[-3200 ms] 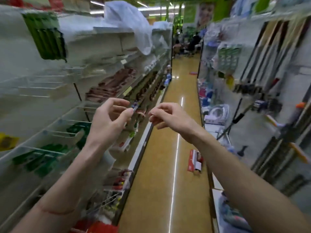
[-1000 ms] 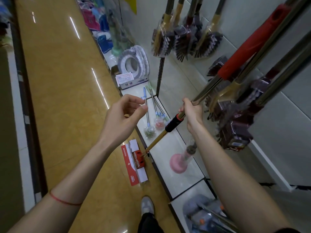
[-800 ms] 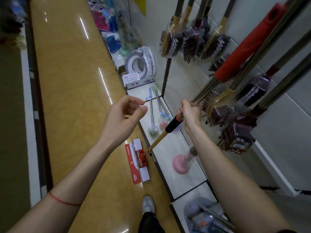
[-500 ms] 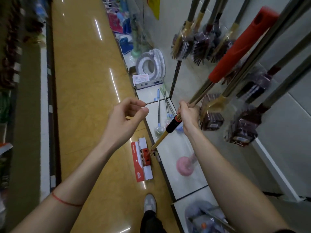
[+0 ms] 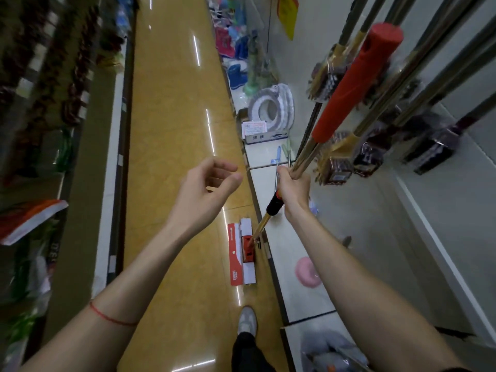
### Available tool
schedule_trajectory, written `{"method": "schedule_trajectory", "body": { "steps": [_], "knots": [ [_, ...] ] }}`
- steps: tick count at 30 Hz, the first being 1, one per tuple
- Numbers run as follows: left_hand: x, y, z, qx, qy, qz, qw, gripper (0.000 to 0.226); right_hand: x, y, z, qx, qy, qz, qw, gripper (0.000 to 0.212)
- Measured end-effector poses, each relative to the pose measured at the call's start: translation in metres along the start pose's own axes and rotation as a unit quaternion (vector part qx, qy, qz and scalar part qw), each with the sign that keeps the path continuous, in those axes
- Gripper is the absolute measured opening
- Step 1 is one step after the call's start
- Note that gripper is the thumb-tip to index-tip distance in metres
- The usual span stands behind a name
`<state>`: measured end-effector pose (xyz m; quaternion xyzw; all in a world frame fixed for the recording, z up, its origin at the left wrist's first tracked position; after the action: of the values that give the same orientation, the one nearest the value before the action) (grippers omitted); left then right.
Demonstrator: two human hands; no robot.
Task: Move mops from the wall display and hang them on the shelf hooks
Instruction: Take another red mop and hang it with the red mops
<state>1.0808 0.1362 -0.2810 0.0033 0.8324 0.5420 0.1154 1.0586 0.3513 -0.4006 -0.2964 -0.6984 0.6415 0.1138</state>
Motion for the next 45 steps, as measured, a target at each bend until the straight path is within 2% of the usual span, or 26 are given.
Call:
{"method": "schedule_trajectory", "body": {
  "steps": [3,6,9,13,17,23,26,29,31,37,41,43,45],
  "knots": [
    [-0.017,-0.002,-0.019,-0.006,0.019,-0.008,1.000,0.028,-0.022,-0.005,0.022,0.002,-0.027,0.000,1.000,0.024],
    [-0.038,-0.009,-0.046,-0.012,0.053,-0.014,0.998,0.020,-0.047,-0.012,0.043,-0.011,-0.050,-0.018,0.999,0.010],
    [-0.065,-0.018,-0.075,-0.010,0.097,-0.021,0.995,0.017,-0.079,-0.024,0.067,-0.022,-0.116,-0.045,0.992,0.008],
    [-0.110,-0.030,-0.112,-0.010,0.150,-0.031,0.988,0.013,-0.130,-0.050,0.090,-0.046,-0.204,-0.108,0.972,0.038],
    [-0.184,-0.037,-0.158,-0.010,0.232,-0.026,0.972,0.011,-0.211,-0.085,0.108,-0.066,-0.300,-0.185,0.933,0.050],
    [-0.328,-0.038,-0.214,-0.021,0.367,-0.017,0.930,0.017,-0.356,-0.134,0.118,-0.049,-0.430,-0.282,0.856,0.031],
    [-0.403,-0.039,-0.237,-0.050,0.435,-0.013,0.899,0.014,-0.431,-0.158,0.118,0.000,-0.500,-0.312,0.808,0.033],
    [-0.478,-0.038,-0.260,-0.042,0.501,-0.011,0.864,0.012,-0.508,-0.176,0.126,0.049,-0.585,-0.312,0.747,0.038],
    [-0.529,-0.038,-0.273,-0.049,0.549,-0.015,0.834,0.016,-0.563,-0.184,0.132,0.067,-0.641,-0.307,0.700,0.034],
    [-0.686,-0.039,-0.289,-0.050,0.690,-0.050,0.720,0.019,-0.729,-0.186,0.140,0.097,-0.783,-0.261,0.556,0.041],
    [-0.790,-0.037,-0.273,-0.032,0.778,-0.091,0.621,0.018,-0.836,-0.175,0.122,0.103,-0.857,-0.235,0.446,0.036],
    [-0.839,-0.032,-0.257,-0.020,0.817,-0.109,0.566,0.017,-0.883,-0.167,0.106,0.101,-0.885,-0.221,0.397,0.027],
    [-0.883,-0.024,-0.236,-0.006,0.848,-0.125,0.515,0.016,-0.925,-0.161,0.087,0.106,-0.908,-0.203,0.351,0.028]
  ]
}}
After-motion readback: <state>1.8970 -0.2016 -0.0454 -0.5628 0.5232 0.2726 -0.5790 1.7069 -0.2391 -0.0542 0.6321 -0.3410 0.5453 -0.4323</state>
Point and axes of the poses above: each hand's wrist, its own x-axis towards the middle knuckle, its own z-axis out of the palm, y = z × x, the point moved 6 cm from there along x, towards the middle knuckle, and after that the axes turned 9 degrees about -z, right-handed, at the moved point
